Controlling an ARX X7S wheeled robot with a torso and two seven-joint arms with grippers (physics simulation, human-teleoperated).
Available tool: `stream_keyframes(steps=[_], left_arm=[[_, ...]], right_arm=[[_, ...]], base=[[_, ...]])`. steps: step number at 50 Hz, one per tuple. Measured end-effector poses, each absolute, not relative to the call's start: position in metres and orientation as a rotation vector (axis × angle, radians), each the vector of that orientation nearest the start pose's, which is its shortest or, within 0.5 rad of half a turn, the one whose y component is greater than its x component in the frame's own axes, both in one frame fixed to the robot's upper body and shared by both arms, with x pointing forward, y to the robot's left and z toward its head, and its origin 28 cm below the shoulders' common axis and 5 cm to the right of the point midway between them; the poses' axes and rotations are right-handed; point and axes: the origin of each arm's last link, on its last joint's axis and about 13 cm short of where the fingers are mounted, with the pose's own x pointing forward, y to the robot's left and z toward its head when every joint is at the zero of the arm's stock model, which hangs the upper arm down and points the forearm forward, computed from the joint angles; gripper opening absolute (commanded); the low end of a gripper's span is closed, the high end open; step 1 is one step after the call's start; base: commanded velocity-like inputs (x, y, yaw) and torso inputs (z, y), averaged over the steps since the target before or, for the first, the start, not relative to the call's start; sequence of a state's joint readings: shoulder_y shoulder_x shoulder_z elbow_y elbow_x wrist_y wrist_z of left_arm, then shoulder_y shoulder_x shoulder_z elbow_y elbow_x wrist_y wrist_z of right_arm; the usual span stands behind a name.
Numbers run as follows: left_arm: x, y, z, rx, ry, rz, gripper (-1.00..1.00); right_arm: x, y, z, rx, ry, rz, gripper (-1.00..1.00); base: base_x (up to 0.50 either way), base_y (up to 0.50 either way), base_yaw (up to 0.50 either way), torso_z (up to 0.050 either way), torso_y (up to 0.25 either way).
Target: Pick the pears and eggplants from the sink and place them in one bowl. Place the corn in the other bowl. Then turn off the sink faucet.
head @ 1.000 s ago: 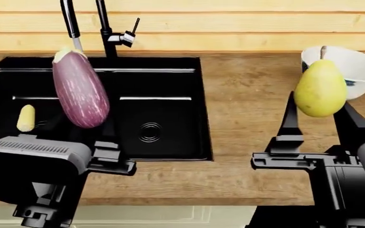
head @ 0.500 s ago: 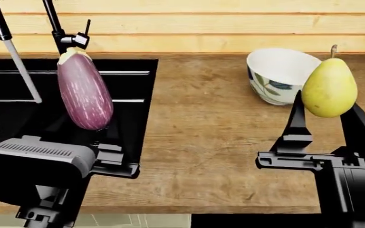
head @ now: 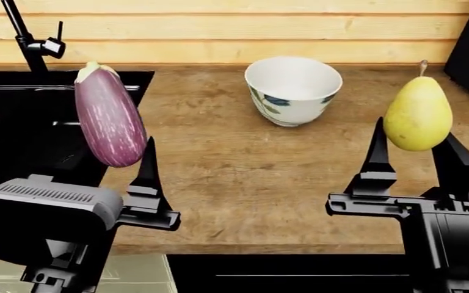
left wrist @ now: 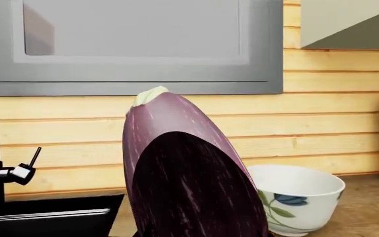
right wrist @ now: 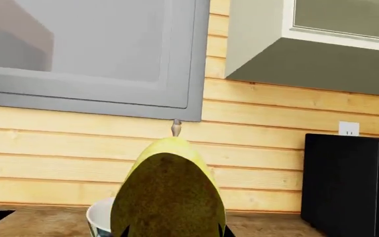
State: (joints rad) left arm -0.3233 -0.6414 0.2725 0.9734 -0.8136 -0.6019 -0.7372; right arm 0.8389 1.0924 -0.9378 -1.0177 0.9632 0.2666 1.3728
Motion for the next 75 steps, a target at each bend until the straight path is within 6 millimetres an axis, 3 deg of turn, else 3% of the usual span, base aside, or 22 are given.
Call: stream_keyframes(steps=[19, 38, 60, 75], left_arm=[[0.166, 0.206, 0.198, -0.003, -0.314, -0.133, -1.0], [0.17, 0.206, 0.201, -0.016, -0.291, -0.116, -1.0], [0.27, 0.182, 0.271, 0.084, -0.148, -0.204, -1.0], [0.32, 0.163, 0.312, 0.087, 0.051, -0.342, -1.0]], right_arm=[[0.148, -0.105, 0.221, -0.099, -0.392, -0.106, -1.0], [0.151, -0.103, 0.218, -0.104, -0.389, -0.055, -1.0], [0.154, -0.102, 0.216, -0.099, -0.378, -0.031, -1.0], [0.154, -0.104, 0.216, -0.096, -0.377, -0.039, -1.0]], base=[[0.18, -0.49, 0.0, 0.0, 0.0], [0.13, 0.0, 0.0, 0.0, 0.001], [0.0, 0.0, 0.0, 0.001, 0.0], [0.0, 0.0, 0.0, 0.0, 0.0]])
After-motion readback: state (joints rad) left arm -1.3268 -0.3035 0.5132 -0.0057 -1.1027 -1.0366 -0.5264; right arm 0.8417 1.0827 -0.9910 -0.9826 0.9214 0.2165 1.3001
